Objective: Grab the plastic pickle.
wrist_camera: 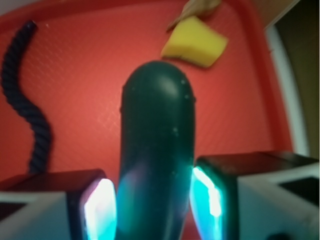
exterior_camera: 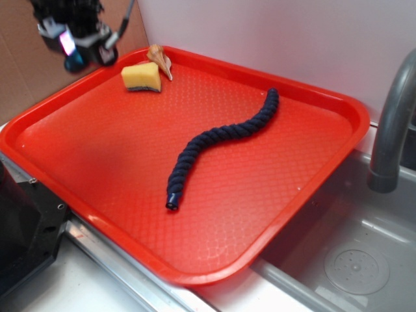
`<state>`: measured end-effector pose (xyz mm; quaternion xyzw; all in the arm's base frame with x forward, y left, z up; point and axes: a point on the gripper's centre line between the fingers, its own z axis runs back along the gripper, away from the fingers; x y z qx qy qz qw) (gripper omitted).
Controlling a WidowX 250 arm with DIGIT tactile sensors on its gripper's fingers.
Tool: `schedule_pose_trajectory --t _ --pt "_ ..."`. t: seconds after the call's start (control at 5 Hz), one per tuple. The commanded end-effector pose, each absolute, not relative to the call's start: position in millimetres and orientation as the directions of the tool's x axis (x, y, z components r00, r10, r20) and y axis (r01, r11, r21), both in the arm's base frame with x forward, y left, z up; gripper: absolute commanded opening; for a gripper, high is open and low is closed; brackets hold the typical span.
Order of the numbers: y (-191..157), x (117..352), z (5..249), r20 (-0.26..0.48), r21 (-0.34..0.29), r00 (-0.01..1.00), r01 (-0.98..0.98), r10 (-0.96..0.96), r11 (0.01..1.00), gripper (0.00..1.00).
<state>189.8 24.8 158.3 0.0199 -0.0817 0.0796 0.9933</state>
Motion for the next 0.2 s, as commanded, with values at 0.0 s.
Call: schedule_pose_trajectory --t 0.0 --pt "9.2 186.2 233.5 0.224 0.018 0.953 -0.216 0.207 0.976 0.00"
